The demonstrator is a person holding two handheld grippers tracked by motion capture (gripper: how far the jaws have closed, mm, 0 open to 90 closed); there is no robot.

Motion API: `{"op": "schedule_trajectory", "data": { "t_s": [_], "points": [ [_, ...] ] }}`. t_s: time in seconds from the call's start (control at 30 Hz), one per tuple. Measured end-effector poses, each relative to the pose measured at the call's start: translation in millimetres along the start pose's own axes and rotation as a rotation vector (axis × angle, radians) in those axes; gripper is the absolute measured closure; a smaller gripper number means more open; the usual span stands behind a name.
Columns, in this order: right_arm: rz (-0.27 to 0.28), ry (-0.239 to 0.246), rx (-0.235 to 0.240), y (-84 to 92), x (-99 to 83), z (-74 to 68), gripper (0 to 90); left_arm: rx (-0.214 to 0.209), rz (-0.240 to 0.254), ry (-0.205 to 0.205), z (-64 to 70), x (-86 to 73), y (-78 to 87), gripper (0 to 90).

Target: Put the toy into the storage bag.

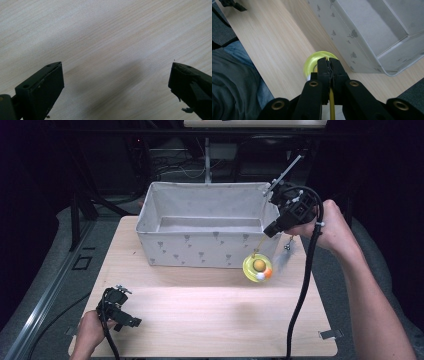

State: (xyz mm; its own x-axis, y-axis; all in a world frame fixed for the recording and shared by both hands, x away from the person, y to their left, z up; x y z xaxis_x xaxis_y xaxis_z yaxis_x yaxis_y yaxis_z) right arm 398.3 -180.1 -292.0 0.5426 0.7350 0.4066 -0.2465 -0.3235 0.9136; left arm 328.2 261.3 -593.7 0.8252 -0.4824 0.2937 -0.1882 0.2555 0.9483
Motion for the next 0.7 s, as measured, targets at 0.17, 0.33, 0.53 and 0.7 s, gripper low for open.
{"op": "schedule_trajectory", "data": {
  "t_s": [0.17,0.33,0.53,0.7],
  "points": [
    [0.007,0.011,0.009,7.5,4.9,-0.9,88.3,0.007,0.002,0.008,-2.2,-0.3,0.1,0.3],
    [0.019,0.020,0.016,13.6,9.1,-2.6,88.3,0.004,0.005,0.008,-2.1,0.0,1.4,0.3],
    [0.028,0.026,0.011,21.6,13.5,-4.6,88.3,0.005,0.004,0.011,-2.1,0.2,1.3,0.3],
    [0.031,0.027,0.008,26.6,16.5,-5.0,88.3,0.006,0.006,0.005,-1.8,0.3,1.0,0.3]
  ]
}}
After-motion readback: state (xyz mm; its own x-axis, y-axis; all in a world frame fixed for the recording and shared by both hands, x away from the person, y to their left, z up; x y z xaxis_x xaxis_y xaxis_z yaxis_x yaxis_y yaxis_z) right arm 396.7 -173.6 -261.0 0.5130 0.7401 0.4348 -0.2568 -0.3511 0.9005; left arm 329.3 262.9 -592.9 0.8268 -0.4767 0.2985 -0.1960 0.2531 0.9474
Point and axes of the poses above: each handheld gripper's, and its own axes: y roughly backward along the jaws, x roughly out of its top, z roughly to its right, the point moved 5 cm from there along -y, roughly forward along the jaws
